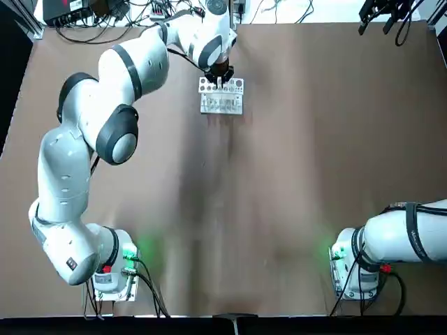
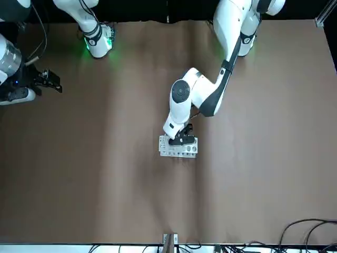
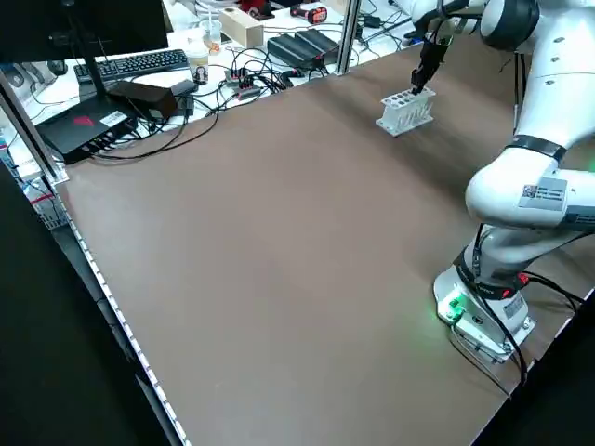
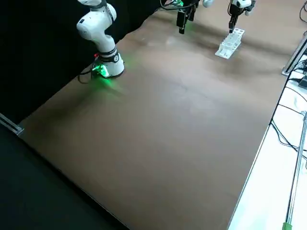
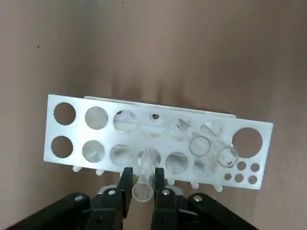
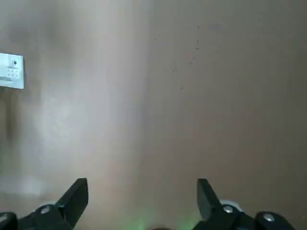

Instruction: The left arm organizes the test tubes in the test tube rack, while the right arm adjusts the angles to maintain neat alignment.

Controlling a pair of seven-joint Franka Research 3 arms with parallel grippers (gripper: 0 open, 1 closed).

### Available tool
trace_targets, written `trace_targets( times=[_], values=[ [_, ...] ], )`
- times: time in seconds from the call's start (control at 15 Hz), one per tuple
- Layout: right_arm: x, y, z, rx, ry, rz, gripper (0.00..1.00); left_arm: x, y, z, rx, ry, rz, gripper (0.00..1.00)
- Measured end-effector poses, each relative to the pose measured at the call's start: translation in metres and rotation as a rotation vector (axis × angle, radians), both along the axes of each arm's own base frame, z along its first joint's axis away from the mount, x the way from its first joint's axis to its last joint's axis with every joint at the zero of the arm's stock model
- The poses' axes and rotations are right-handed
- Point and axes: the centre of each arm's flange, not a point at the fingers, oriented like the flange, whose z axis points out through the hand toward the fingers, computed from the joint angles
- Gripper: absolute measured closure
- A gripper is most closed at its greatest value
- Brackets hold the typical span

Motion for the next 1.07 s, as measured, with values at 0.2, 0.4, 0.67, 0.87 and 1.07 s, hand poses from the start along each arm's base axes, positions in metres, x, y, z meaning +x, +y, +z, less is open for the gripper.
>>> trace_targets(
  times=[0.2, 0.4, 0.67, 0.87, 1.07],
  values=[
    [0.0, 0.0, 0.0, 0.0, 0.0, 0.0, 0.0, 0.0, 0.0, 0.0, 0.0, 0.0, 0.0, 0.76],
    [0.0, 0.0, 0.0, 0.0, 0.0, 0.0, 0.0, 0.0, 0.0, 0.0, 0.0, 0.0, 0.0, 0.77],
    [0.0, 0.0, 0.0, 0.0, 0.0, 0.0, 0.0, 0.0, 0.0, 0.0, 0.0, 0.0, 0.0, 0.77],
    [0.0, 0.0, 0.0, 0.0, 0.0, 0.0, 0.0, 0.0, 0.0, 0.0, 0.0, 0.0, 0.0, 0.77],
    [0.0, 0.0, 0.0, 0.0, 0.0, 0.0, 0.0, 0.0, -0.0001, 0.0, 0.0, 0.0, 0.0, 0.78]
  ],
)
